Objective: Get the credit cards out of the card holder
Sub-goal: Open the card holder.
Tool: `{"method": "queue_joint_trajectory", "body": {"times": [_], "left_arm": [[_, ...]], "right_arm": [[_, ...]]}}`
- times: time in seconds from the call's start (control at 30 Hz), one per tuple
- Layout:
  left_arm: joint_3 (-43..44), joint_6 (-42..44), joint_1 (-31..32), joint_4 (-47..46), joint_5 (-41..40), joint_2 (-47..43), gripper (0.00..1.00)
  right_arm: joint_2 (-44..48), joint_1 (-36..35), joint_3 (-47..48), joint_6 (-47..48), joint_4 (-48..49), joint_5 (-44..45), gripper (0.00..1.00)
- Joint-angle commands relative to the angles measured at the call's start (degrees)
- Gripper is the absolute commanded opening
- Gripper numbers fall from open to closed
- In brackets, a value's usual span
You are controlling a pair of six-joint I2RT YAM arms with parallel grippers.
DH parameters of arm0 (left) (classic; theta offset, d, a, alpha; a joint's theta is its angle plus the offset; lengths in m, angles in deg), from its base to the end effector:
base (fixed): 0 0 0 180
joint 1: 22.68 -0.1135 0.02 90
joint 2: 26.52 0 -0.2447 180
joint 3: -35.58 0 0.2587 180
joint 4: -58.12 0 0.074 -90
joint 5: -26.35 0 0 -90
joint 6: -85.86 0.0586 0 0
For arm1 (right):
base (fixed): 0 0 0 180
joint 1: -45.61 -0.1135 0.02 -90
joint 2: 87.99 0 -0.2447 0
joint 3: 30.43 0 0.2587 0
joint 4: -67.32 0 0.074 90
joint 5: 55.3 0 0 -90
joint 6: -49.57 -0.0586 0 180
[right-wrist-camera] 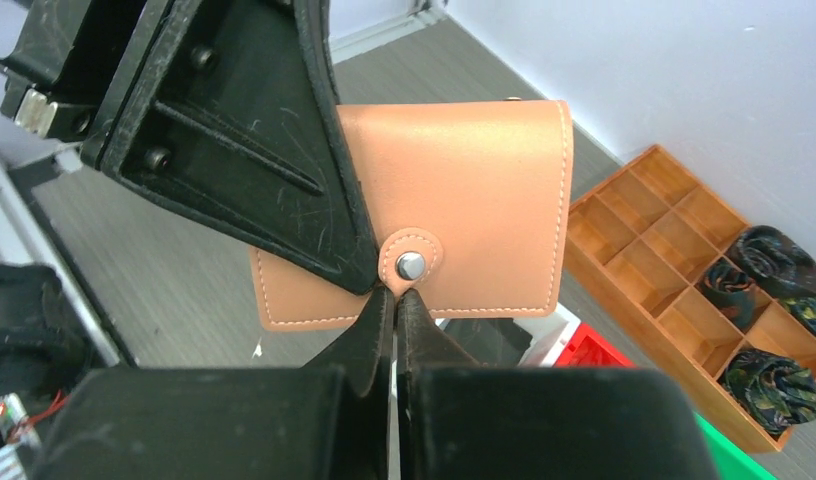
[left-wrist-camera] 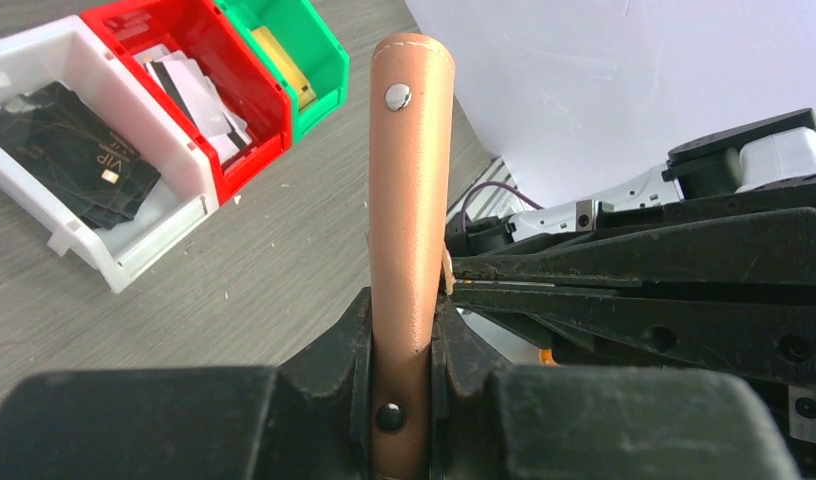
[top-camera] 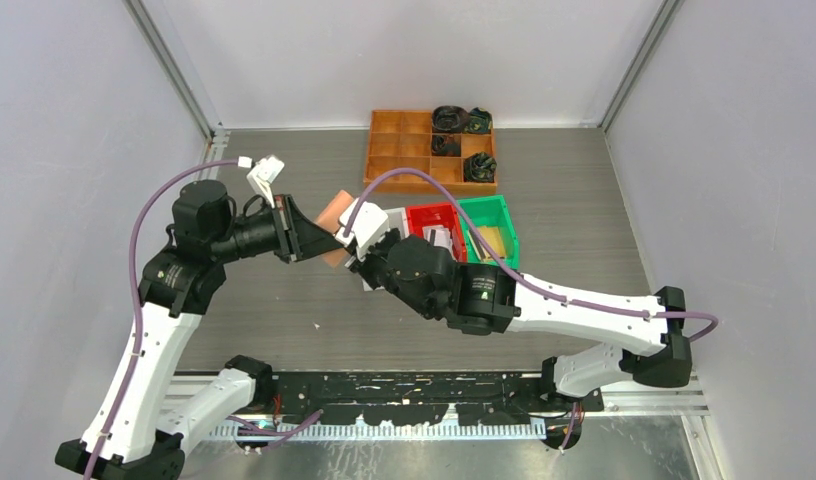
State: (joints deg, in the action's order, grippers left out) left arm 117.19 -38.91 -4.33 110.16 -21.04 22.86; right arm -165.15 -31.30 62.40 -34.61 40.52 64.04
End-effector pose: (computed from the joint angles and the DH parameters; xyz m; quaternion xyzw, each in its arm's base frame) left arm 0.1676 -0.0974 0.3975 0.0979 0.7843 -0.5054 0.3462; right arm 0.1044 0.3222 0.3978 -0.3730 0.6671 0.1981 0.6137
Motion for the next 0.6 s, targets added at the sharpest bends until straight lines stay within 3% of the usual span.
{"method": "queue_joint_trajectory", "body": {"times": [0.0,0.23,0.57], "left_arm": [[3.81,-4.48,1.69,-4.03,11.57,-1.14,0.00],[4.38,-4.96,1.73,-3.99,12.29,-1.25,0.00],[5.22,-5.22,1.60,-4.30,12.41,-1.17,0.00]], "right_arm": [[-1.15,0.27,-1.69,1.94,14.48,11.04,0.01],[-0.05,0.22,-5.38,4.15,20.86,18.62,0.01],[8.29,0.18,-15.68,-6.39,32.03,23.96,0.01]]}}
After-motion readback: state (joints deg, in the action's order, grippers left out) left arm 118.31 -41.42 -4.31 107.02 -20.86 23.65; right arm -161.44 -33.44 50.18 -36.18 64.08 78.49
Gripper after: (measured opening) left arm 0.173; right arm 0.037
